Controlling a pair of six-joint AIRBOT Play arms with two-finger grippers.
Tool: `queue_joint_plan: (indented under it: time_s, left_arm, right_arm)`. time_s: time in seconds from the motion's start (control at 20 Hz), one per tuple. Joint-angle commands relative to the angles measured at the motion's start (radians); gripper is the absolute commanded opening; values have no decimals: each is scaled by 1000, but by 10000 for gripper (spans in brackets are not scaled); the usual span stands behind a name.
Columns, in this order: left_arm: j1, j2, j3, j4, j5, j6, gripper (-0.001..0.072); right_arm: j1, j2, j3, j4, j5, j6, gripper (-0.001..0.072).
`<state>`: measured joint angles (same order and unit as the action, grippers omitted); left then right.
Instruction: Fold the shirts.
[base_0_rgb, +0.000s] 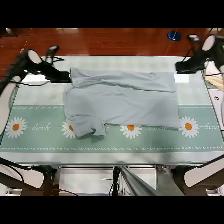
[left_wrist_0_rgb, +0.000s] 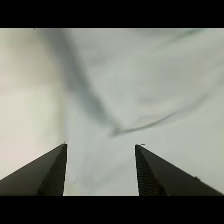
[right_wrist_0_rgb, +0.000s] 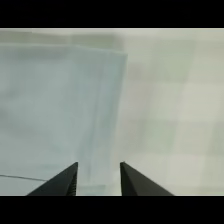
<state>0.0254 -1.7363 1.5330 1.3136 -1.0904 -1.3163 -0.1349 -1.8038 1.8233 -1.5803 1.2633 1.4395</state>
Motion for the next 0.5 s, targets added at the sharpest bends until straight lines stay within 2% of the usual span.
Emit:
queue_joint_plan:
  time_s: [0.0,0.1,0.2,0.3,0.45]
  left_arm:
    - [117,61,47,194,-256,-100,506]
    - [201,128,-23,77,-317,-98,506]
    - [258,223,-177,-39,-306,-57,506]
    - [291,328,-372,-89,-290,11,506]
    - [334,464,-663,-211,-261,121,508]
  right_arm:
    - [-71,102,3,-151,109,3,374]
    - [-159,123,-18,-101,257,7,373]
    - [-253,139,-96,35,356,-6,374]
    - [-321,187,-229,168,360,-44,374]
    - [-381,262,-400,297,279,-106,374]
